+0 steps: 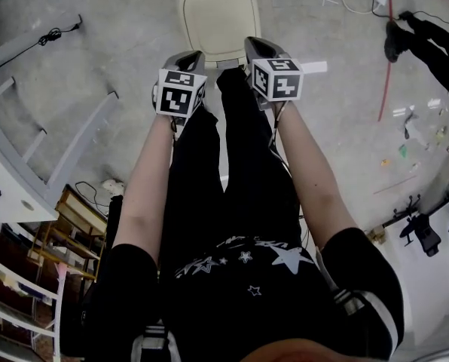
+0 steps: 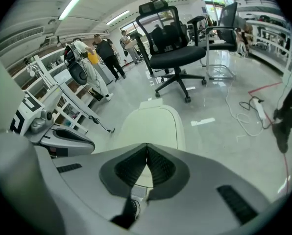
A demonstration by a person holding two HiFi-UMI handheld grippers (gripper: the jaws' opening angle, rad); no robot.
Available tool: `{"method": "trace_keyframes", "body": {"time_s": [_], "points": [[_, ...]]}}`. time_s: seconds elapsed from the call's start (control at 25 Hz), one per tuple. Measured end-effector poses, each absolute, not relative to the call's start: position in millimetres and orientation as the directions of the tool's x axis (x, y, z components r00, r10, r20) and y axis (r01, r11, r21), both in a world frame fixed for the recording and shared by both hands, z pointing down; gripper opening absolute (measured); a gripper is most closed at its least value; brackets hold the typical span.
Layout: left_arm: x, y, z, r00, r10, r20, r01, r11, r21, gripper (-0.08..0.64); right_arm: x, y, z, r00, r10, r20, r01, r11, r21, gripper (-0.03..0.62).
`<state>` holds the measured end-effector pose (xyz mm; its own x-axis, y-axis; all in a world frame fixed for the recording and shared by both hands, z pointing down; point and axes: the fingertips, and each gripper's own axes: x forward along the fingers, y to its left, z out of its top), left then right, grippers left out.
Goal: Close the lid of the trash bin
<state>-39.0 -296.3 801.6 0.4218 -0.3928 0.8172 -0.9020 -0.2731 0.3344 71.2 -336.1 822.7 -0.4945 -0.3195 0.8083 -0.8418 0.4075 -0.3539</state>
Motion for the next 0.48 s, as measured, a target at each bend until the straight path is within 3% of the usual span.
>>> {"method": "trace_keyframes", "body": {"time_s": [0.48], "points": [[-70.2, -286.1, 638.3, 0.459, -0.551, 0.697, -0.887, -0.329, 0.325, 0.011, 30.6, -327.4, 664.6, -0.536, -0.464, 0.705, -0.837, 0.398, -0.375, 0.008]]}}
